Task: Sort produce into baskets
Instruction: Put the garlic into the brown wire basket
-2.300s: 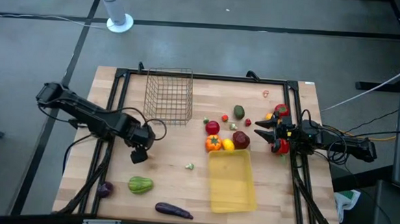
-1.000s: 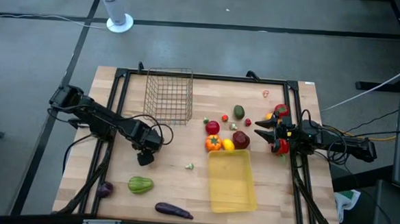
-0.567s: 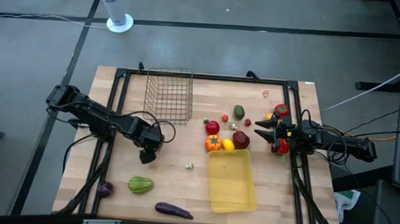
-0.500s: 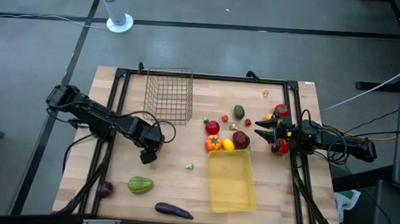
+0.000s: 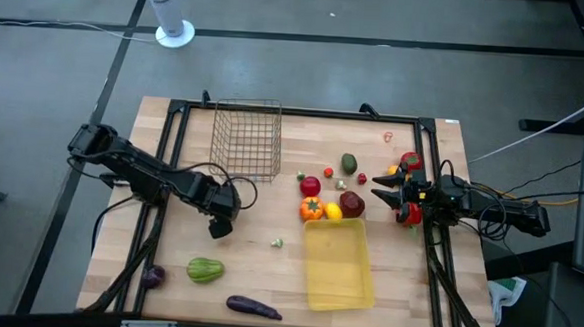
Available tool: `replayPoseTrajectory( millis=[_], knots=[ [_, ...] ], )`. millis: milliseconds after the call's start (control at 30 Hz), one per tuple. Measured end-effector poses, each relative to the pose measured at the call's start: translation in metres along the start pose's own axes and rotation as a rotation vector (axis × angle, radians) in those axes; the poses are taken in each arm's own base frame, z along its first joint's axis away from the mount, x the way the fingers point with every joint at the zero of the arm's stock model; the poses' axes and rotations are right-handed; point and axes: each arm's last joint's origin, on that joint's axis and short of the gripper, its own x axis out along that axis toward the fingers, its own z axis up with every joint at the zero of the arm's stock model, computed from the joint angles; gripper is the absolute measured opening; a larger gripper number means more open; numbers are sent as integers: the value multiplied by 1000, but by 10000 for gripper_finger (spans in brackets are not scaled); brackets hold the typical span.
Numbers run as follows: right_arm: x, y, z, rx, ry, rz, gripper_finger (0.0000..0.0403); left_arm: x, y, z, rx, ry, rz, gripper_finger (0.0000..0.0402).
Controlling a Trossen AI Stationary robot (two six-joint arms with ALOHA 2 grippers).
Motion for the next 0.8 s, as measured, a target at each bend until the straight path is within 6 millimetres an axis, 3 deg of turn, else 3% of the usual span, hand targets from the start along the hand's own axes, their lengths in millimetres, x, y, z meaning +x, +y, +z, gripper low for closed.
replayPoseTrajectory(
  millis=[400,700,800],
  knots=[
    [0,0,0,0,0,0,186,13,5,-9,-19,13,13,257],
    [0,0,0,0,0,0,186,14,6,-9,-29,14,12,166],
    [0,0,0,0,-1,0,186,10,3,-6,-31,9,-3,152]
  ],
)
